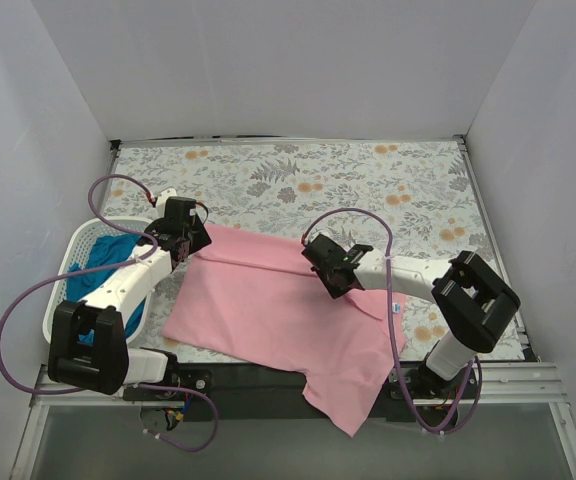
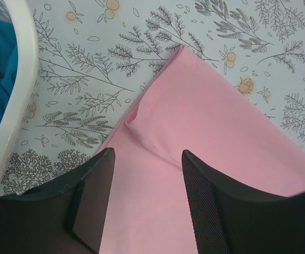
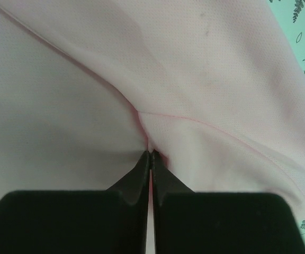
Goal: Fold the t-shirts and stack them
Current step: Fold the tshirt
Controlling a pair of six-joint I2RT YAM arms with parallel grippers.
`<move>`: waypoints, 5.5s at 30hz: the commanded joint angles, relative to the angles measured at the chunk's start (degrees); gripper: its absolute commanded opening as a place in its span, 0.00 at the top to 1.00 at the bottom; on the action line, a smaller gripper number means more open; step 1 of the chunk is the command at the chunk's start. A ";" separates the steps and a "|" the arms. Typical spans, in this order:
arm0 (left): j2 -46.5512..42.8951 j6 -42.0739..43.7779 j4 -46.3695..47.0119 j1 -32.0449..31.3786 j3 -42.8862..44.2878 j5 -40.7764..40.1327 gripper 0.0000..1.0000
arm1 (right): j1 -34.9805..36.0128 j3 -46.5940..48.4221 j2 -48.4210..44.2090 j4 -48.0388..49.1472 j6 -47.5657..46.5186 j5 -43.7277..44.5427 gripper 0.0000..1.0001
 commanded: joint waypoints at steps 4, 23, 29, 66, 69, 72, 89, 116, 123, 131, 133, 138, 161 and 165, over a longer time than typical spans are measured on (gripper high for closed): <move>-0.18 0.52 0.64 -0.21 1.47 0.37 0.48 | 0.13 3.41 -2.59 -3.07 0.46 -0.59 0.99; 1.05 1.13 0.29 -0.21 1.73 1.60 0.48 | 0.04 10.09 1.62 -9.49 7.14 -8.43 0.90; 1.22 1.13 0.29 -0.21 1.64 1.87 0.48 | 0.04 9.91 2.50 -9.49 6.87 -7.37 0.89; 2.28 1.40 -0.06 -0.21 1.91 2.83 0.49 | 0.04 14.40 4.17 -9.40 11.35 -23.26 0.92; 2.45 1.40 0.03 -0.21 1.91 2.83 0.49 | -0.05 14.05 3.91 -9.31 11.35 -22.49 0.79; 2.72 1.57 -0.15 -0.21 1.99 3.01 0.49 | -0.66 12.74 1.28 -9.31 11.18 -19.50 0.64; 13.43 0.70 -0.23 -0.21 10.86 12.59 0.49 | -38.35 -16.44 -27.38 14.24 13.02 -31.08 0.57; 43.67 -3.88 -9.11 3.83 35.47 8.81 0.51 | -56.91 5.29 14.61 27.17 13.03 -32.58 0.61; 44.38 -4.05 -9.47 4.18 37.68 7.06 0.51 | -57.18 19.04 27.46 22.95 8.90 -35.49 0.61; 36.04 -5.19 -7.36 6.90 29.42 2.75 0.51 | -57.70 20.20 27.82 22.33 7.93 -36.46 0.61; 34.19 -5.46 -6.66 7.26 27.31 2.75 0.51 | -57.70 20.37 28.08 22.33 8.10 -36.72 0.61; 32.87 -5.90 -6.83 7.43 24.59 4.76 0.51 | -57.70 20.99 28.43 22.24 8.28 -36.89 0.60; -1.31 -7.65 -14.99 0.41 4.65 4.07 0.40 | -44.53 1.51 -9.68 3.44 1.51 -22.22 0.43; -8.69 -11.08 -18.07 -5.03 -2.65 3.80 0.40 | -37.85 -5.37 -15.50 2.12 1.77 -22.22 0.45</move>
